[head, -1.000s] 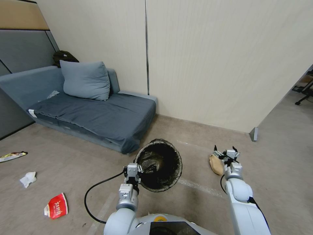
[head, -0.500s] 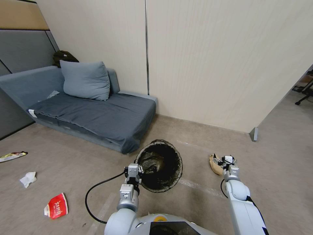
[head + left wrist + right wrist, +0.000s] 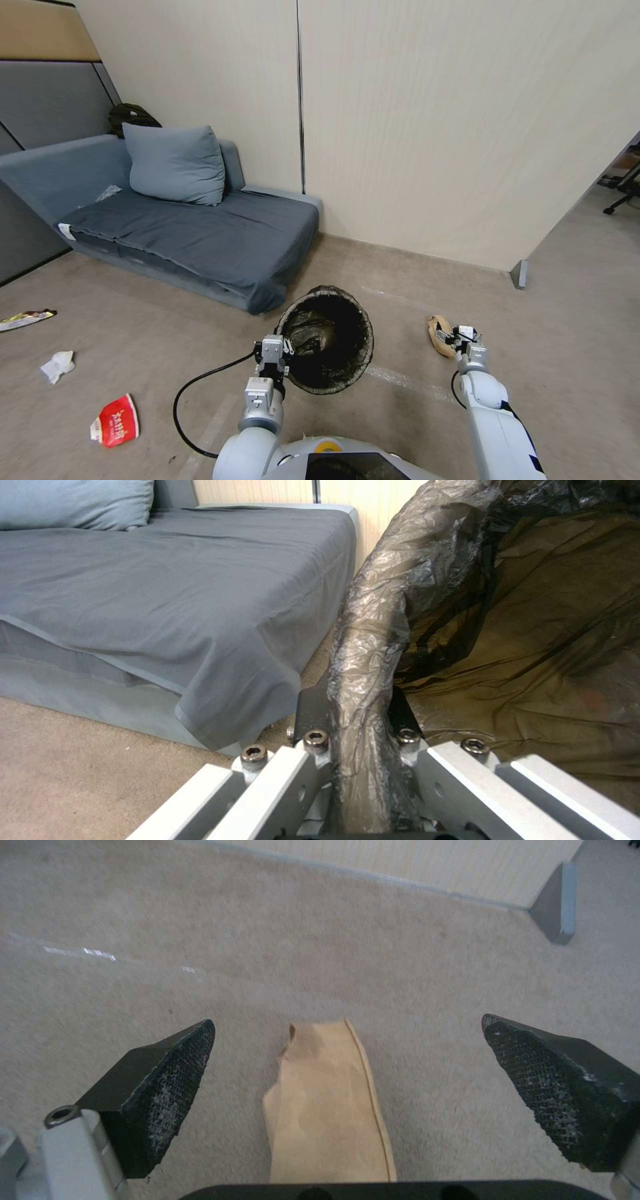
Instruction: Pick up the trash bin, then pick up the garbage from the floor and place it into the trash bin.
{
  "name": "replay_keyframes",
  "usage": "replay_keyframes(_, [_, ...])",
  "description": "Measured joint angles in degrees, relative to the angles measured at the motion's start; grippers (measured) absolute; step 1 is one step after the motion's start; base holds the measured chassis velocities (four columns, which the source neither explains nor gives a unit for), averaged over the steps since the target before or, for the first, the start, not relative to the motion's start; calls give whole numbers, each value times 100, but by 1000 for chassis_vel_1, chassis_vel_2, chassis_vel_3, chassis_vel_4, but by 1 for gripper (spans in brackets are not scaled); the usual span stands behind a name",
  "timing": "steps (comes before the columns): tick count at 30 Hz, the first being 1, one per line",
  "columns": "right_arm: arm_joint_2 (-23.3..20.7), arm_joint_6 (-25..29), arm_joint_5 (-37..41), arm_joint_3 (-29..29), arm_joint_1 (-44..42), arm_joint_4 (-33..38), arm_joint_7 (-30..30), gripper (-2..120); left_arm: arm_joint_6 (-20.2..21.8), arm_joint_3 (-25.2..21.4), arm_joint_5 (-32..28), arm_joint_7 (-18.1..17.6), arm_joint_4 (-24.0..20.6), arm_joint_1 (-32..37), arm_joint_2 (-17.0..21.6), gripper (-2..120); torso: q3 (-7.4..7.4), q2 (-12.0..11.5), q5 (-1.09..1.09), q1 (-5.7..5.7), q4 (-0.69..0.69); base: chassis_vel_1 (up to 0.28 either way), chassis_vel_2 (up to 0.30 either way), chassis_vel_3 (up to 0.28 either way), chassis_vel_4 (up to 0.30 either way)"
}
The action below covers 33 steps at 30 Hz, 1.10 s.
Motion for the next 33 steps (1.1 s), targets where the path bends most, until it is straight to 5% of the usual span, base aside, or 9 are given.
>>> replay_keyframes(23, [-211, 395, -26, -416, 888, -2145, 95, 100, -35, 25, 62, -8, 28, 41, 15, 1, 0, 0, 0, 0, 0, 0, 0, 0, 0])
replay_keyframes(33, [-167, 523, -27, -441, 906, -2259, 83, 69, -64, 45, 89, -11, 55, 52, 16, 1, 0, 0, 0, 0, 1, 0, 0, 0, 0])
